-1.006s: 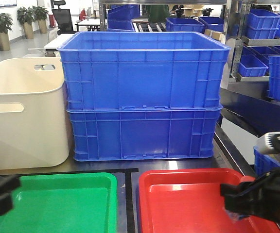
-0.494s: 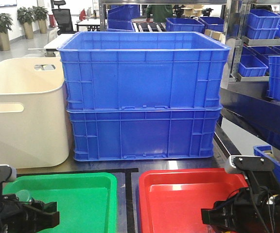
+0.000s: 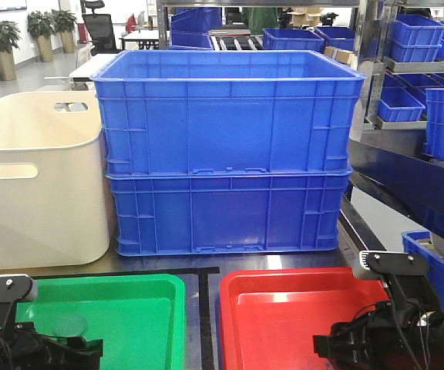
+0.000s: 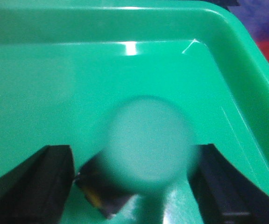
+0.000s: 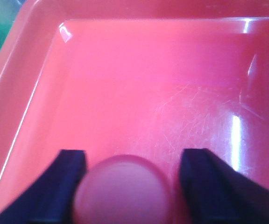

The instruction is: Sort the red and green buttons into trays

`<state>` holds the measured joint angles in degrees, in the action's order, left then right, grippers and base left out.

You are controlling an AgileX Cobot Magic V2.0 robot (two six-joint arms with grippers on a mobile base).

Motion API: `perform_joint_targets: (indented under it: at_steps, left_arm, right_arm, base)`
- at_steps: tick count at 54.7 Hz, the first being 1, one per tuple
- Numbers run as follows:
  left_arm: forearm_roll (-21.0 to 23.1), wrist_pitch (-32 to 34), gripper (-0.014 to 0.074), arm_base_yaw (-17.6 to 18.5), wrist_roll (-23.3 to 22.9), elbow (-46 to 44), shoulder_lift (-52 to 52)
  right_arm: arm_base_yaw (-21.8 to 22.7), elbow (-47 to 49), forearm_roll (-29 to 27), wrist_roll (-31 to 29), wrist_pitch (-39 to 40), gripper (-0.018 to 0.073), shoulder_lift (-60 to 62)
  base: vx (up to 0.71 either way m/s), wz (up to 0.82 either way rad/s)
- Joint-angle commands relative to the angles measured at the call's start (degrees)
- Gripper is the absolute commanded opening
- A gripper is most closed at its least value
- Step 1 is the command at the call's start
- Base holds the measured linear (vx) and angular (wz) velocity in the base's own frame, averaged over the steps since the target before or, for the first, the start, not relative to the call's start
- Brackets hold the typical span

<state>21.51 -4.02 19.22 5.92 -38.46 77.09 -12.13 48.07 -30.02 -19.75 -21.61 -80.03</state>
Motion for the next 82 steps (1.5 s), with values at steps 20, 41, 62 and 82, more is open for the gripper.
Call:
perform_joint_targets:
  at_steps: [20, 41, 62, 82]
  left_arm:
    - [1.37, 5.71, 0.0598, 0.48, -0.3, -1.74, -15.53]
    - [-1.4, -3.97, 0.0536, 0.42, 0.25, -1.74, -42.99]
    - [-5.09, -7.22, 0.0533, 0.42, 0.19, -1.74, -46.57]
    - [-5.15, -7.22, 0.0533, 0.42, 0.19, -1.74, -46.57]
  right_arm:
    - [0.28, 2.05, -0.84, -0.63, 4.88, 0.0593, 13.75]
    - [0.28, 2.05, 0.4, -0.36, -5.35, 0.0593, 34.91]
    - [0.28, 2.05, 0.4, -0.36, -1.15, 0.0592, 37.31]
    - [0.28, 2.05, 0.4, -0.36, -1.15, 0.0592, 37.31]
  base:
    - [0.0, 0.0]
    - [0.0, 0.0]
    - [0.0, 0.0]
    - [0.0, 0.0]
